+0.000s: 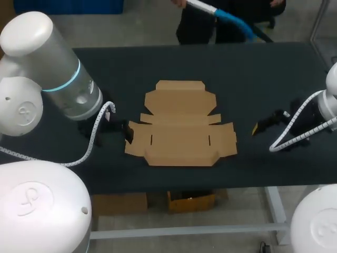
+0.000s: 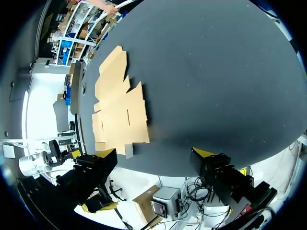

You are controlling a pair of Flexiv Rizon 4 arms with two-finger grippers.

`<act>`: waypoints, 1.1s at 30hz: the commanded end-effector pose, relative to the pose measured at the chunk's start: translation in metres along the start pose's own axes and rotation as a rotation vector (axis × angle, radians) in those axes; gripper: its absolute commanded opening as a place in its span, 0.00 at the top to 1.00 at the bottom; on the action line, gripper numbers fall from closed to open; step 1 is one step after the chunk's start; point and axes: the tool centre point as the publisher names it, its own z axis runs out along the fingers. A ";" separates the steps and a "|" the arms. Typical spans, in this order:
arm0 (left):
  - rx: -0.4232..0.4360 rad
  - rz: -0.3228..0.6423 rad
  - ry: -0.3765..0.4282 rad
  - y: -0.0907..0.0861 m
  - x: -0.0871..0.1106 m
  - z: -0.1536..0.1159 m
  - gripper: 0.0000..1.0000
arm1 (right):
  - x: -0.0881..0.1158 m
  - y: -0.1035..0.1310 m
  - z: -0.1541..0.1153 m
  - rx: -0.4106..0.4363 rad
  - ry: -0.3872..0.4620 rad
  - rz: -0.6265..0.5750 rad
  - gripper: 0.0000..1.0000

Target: Assemble the packaging by folding the flat box into shape, placing the metal phone stand inside, and closing the box properly

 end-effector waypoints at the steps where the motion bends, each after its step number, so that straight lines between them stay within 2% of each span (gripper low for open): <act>1: 0.001 0.000 -0.005 0.000 0.001 -0.001 0.00 | -0.001 0.000 -0.002 0.004 0.007 -0.001 0.00; 17: 0.029 0.014 -0.044 -0.013 -0.002 -0.005 0.00 | -0.001 0.001 -0.002 -0.003 0.004 -0.002 0.00; 33: 0.007 0.054 0.001 -0.019 -0.014 -0.013 0.00 | 0.004 0.005 -0.022 -0.034 0.011 -0.031 0.00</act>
